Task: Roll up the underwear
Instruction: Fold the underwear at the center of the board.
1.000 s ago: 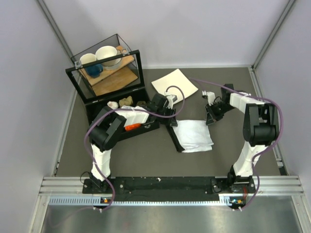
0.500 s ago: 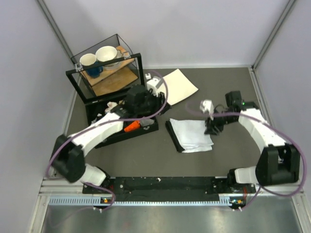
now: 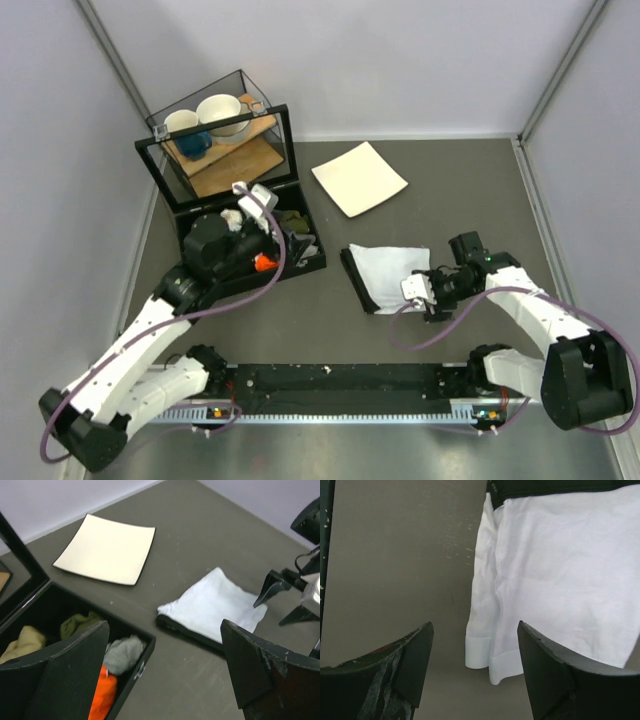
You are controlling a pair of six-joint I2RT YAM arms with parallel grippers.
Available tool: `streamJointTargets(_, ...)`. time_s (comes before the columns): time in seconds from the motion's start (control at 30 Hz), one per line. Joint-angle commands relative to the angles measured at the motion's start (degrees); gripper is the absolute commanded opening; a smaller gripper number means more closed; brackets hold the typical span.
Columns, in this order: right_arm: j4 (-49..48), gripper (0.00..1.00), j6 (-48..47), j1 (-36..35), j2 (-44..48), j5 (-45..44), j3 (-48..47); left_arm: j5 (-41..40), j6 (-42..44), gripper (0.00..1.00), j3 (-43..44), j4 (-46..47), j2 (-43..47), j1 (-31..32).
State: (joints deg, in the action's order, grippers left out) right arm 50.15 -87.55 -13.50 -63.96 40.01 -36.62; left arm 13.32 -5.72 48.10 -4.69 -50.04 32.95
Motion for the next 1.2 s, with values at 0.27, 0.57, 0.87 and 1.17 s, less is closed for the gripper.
streamJointTargets(0.27, -12.53, 0.61, 3.96, -7.94, -3.80, -9.86, 3.84, -2.69, 13.19, 0.99, -10.29, -13.16, 18.40, -0.08)
streamJointTargets(0.57, -14.55, 0.40, 5.02, -11.55, -6.79, -16.27, 6.73, -0.23, 13.45, 0.99, -10.13, -13.24, 18.75, -0.08)
streamJointTargets(0.87, -15.09, 0.14, 7.91, -11.64, -9.51, -19.35, 5.69, 1.00, 13.54, 0.99, -10.22, -13.24, 19.19, -0.08)
streamJointTargets(1.17, -4.90, 0.01, 11.69, -11.55, -7.40, -13.39, -1.33, 2.15, 13.54, 0.99, -10.30, -13.24, 19.28, -0.08)
